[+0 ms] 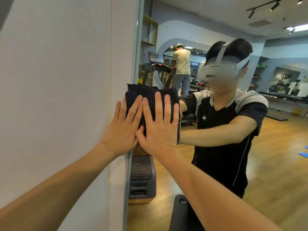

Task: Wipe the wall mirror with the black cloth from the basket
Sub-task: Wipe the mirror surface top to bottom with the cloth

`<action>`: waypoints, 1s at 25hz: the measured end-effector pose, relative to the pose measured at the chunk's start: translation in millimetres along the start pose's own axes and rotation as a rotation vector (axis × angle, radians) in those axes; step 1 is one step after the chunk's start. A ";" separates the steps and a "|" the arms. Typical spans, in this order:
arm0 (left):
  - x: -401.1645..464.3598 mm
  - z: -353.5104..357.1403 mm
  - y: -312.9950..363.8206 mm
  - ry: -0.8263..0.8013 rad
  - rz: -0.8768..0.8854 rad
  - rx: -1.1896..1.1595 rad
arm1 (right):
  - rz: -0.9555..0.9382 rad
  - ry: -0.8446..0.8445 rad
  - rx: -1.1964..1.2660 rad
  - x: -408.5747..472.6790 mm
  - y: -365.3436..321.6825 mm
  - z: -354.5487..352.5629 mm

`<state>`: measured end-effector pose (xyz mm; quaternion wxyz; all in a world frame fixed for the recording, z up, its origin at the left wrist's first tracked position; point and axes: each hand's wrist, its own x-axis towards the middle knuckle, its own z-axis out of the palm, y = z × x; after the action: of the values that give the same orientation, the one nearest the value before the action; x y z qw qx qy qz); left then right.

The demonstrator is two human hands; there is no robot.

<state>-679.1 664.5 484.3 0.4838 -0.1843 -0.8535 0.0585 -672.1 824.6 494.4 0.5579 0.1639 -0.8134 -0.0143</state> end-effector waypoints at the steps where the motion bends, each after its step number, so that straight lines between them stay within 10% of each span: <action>1: -3.3 0.5 2.2 -0.016 -0.007 -0.004 | -0.009 -0.014 0.000 -3.9 0.1 -0.2; 25: -19.5 1.1 179.2 0.060 0.096 -0.255 | -0.102 -0.056 -0.070 -128.1 127.5 -52.3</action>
<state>-624.7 823.2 418.2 0.4782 -0.2866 -0.8295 -0.0328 -614.9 989.7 424.7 0.5387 0.1852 -0.8184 -0.0759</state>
